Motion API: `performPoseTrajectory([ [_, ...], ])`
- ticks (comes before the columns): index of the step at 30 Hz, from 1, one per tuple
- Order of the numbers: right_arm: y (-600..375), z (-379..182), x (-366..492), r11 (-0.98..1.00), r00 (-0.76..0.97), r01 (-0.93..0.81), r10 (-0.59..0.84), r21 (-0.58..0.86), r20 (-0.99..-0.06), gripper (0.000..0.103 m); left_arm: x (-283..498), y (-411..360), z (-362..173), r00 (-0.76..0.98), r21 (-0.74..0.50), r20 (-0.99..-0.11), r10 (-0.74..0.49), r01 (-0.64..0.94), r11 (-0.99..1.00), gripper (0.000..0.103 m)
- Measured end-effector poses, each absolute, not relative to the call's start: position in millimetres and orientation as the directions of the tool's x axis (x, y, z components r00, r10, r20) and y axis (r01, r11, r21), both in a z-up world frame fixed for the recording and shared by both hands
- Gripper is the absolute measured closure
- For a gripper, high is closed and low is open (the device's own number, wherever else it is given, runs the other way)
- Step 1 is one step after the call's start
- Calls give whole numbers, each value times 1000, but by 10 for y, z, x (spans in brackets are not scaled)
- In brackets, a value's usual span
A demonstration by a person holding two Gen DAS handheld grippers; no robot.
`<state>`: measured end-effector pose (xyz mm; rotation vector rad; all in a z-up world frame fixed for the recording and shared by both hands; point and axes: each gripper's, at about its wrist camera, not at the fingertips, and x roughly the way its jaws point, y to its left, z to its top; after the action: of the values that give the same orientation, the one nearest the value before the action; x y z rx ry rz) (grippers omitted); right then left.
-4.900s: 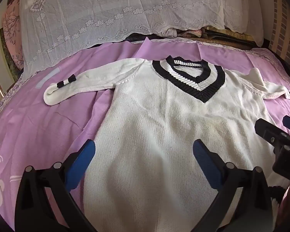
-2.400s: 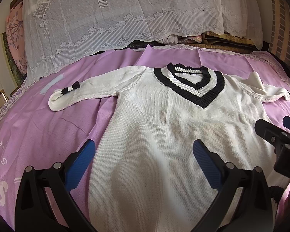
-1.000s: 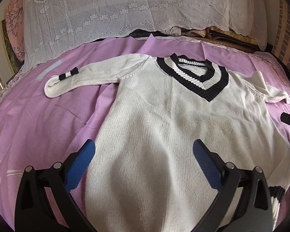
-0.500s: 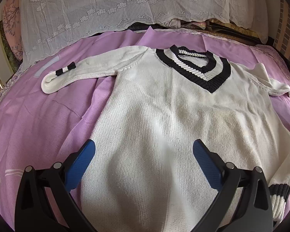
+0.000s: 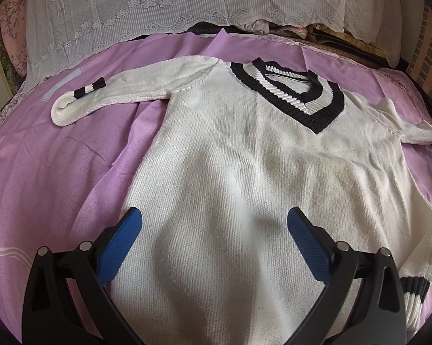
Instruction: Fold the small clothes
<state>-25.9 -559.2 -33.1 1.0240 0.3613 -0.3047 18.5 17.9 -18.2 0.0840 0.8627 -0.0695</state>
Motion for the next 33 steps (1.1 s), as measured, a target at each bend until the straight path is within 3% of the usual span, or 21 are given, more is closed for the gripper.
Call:
performPoseTrajectory([
  [2,-5747,-514,-323,440,833,532,-123,723,-539,96,184,178,-180,645,38,-763,-38,103,994,4],
  [5,-5790,-564,-416,423,823,547,-113,723,-557,99,178,178,-175,643,27,-764,-50,110,994,4],
  [7,-5601,-387,-506,506,777,609,-224,611,-589,89,177,191,-169,642,21,-765,-56,111,994,4],
  [9,-5344,-279,-592,570,767,610,-249,551,-592,79,168,225,-151,639,1,-766,-70,109,994,4],
  [13,-4409,-28,-773,821,855,313,-24,478,-518,76,50,331,-106,637,-20,-766,-88,113,993,4],
  [16,-3469,137,-854,933,815,28,186,358,-548,74,-78,450,-111,632,-13,-771,-81,112,994,4],
  [20,-2493,273,-784,918,695,-251,393,308,-603,74,-198,660,-192,599,-9,-798,-64,95,995,4],
  [27,-1533,189,-544,911,562,-342,395,231,-727,74,-506,839,-196,607,-42,-787,-111,126,991,4],
  [33,-1771,-5,-1035,911,383,-380,311,159,-870,76,-635,979,-145,580,-88,-794,-180,183,979,4],
])
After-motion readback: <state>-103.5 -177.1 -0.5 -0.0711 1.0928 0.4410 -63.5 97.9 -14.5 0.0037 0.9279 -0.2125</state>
